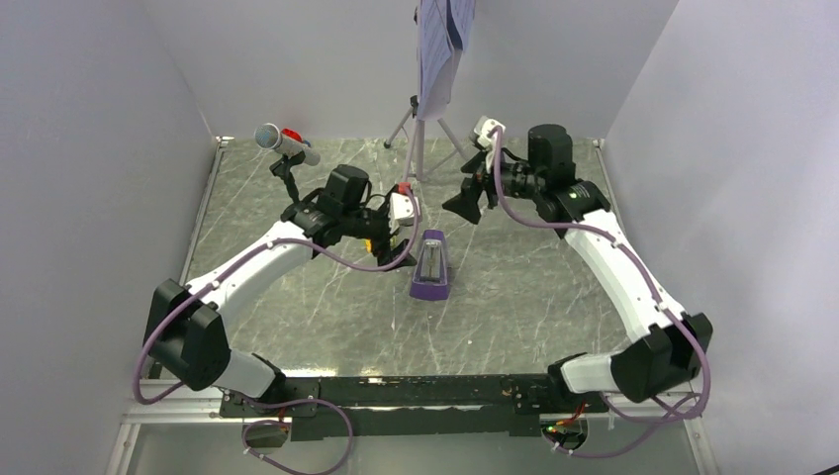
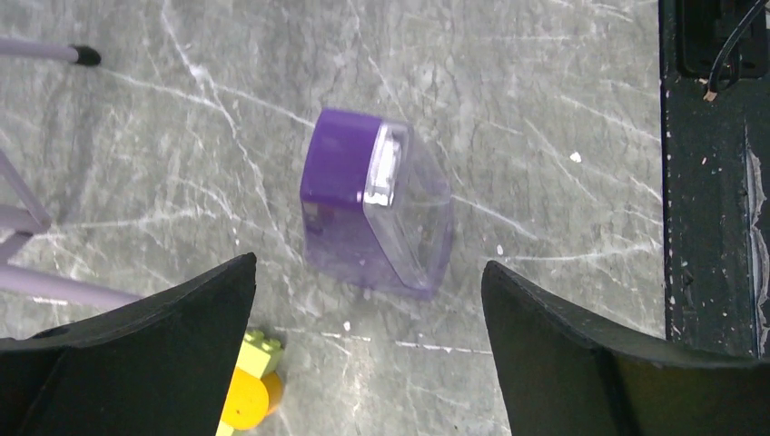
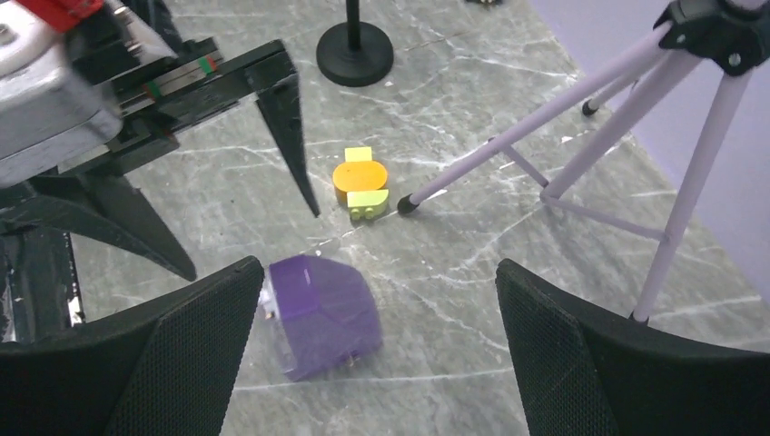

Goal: Pack up the instrument practice props

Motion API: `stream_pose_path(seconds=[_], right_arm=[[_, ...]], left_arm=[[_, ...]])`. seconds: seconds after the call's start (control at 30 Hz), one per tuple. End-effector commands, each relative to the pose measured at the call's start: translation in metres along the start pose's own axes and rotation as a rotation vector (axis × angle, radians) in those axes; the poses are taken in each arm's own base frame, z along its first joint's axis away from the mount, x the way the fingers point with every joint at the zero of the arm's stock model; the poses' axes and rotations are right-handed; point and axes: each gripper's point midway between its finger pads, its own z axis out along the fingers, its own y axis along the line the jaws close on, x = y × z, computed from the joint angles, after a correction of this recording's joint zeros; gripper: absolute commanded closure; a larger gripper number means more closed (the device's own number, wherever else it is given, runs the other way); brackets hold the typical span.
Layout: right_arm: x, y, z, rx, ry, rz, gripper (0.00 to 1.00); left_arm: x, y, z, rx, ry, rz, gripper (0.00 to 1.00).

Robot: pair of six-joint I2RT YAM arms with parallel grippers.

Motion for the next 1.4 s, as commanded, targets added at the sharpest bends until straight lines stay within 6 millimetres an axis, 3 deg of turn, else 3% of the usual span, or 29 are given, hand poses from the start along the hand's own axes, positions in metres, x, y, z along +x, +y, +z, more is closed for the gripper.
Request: stream_pose_path(seconds=[0.0, 0.23, 0.4, 0.6, 0.73, 0.83, 0.93, 1.1, 1.23, 1.37], right_arm=[[0.020, 0.008, -0.020, 0.048, 0.024, 0.053, 0.00], [0.068, -0.008, -0.051, 0.166, 0.047, 0.184, 0.00], [0.084, -0.015, -0.064, 0.197, 0.023, 0.246, 0.00], [0.087, -0.016, -0.059, 0.171, 0.015, 0.265, 0.00], [0.088, -0.016, -0.055, 0.147, 0.009, 0.285, 0.00], [0.088, -0.016, -0.053, 0.137, 0.010, 0.291, 0.00], [0.087, -0.016, -0.053, 0.135, 0.010, 0.288, 0.00], [0.085, -0.022, -0.055, 0.166, 0.010, 0.265, 0.00], [0.085, -0.022, -0.051, 0.141, 0.006, 0.283, 0.00], [0.085, -0.024, -0.048, 0.123, 0.010, 0.306, 0.00]], left_arm=[[-0.031, -0.002, 0.014, 0.062, -0.067, 0.066, 0.03], [-0.033, 0.003, 0.042, 0.095, -0.055, 0.117, 0.02], [-0.027, -0.002, 0.049, 0.117, -0.043, 0.118, 0.18], [-0.022, -0.010, 0.042, 0.132, -0.025, 0.120, 0.37], [-0.016, -0.019, 0.038, 0.158, -0.010, 0.104, 0.56], [-0.010, -0.024, 0.033, 0.165, 0.010, 0.085, 0.63], [-0.011, -0.031, 0.020, 0.196, 0.014, 0.055, 0.75], [-0.020, -0.045, -0.019, 0.223, -0.006, -0.007, 0.97], [0.002, -0.042, -0.050, 0.140, 0.080, -0.031, 0.99], [0.023, -0.023, -0.084, -0.074, 0.143, -0.101, 0.99]])
